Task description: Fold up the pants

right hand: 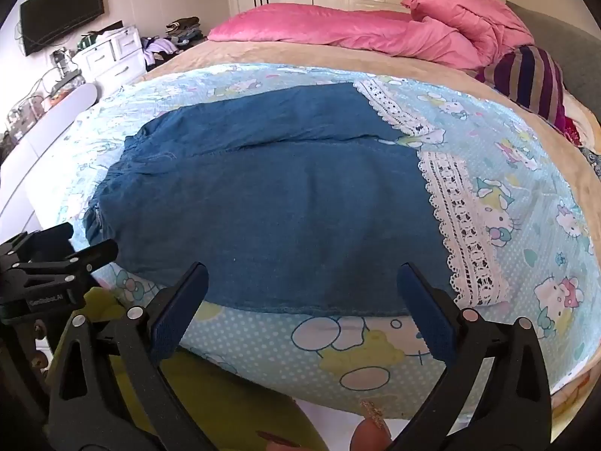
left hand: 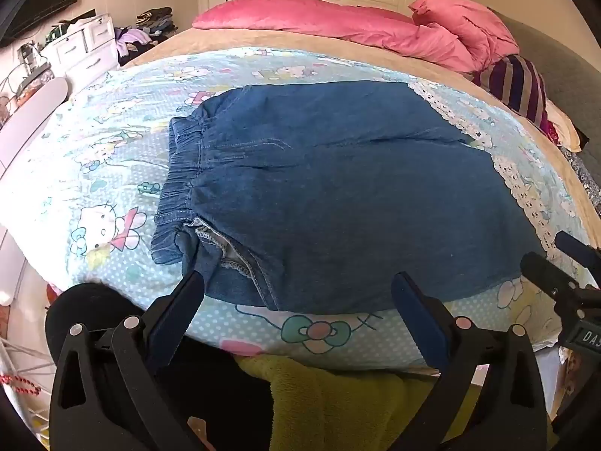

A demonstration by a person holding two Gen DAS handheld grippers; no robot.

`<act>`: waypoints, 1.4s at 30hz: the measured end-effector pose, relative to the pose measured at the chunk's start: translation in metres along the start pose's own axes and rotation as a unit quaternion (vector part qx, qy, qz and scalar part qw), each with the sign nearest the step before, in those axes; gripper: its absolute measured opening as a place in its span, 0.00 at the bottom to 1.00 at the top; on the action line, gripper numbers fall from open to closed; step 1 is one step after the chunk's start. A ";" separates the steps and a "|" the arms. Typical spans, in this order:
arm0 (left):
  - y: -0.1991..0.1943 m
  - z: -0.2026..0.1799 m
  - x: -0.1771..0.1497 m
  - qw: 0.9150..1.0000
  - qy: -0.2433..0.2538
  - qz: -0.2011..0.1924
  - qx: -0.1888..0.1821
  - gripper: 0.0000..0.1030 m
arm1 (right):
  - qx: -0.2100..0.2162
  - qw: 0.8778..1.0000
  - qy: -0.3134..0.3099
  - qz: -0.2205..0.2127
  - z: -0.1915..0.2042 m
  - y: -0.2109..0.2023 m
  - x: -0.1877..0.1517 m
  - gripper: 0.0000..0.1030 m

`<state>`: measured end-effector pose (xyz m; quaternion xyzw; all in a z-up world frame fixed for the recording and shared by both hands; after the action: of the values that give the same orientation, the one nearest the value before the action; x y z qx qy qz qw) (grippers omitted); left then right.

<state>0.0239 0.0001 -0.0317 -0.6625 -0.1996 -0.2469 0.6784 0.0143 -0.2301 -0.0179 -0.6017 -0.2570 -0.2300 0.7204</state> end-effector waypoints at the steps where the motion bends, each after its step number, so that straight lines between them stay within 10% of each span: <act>1: 0.000 0.000 0.000 1.000 -0.001 0.000 -0.001 0.96 | -0.004 1.000 -0.001 0.012 0.000 0.002 -0.001 0.92; 42: -0.010 0.003 -0.001 1.000 -0.002 -0.009 0.007 0.96 | 0.002 1.000 -0.008 0.005 0.001 0.001 -0.002 0.92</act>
<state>0.0171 0.0034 -0.0242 -0.6567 -0.2084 -0.2502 0.6802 0.0135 -0.2285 -0.0198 -0.6033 -0.2599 -0.2214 0.7207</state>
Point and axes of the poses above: each gripper's, at about its wrist camera, not at the fingertips, and y roughly the way its jaws point, z to its left, x to its top, the point moved 4 cm from there along y, roughly the way its jaws point, and after that the axes turned 7 degrees about y, right-handed, at the moved point
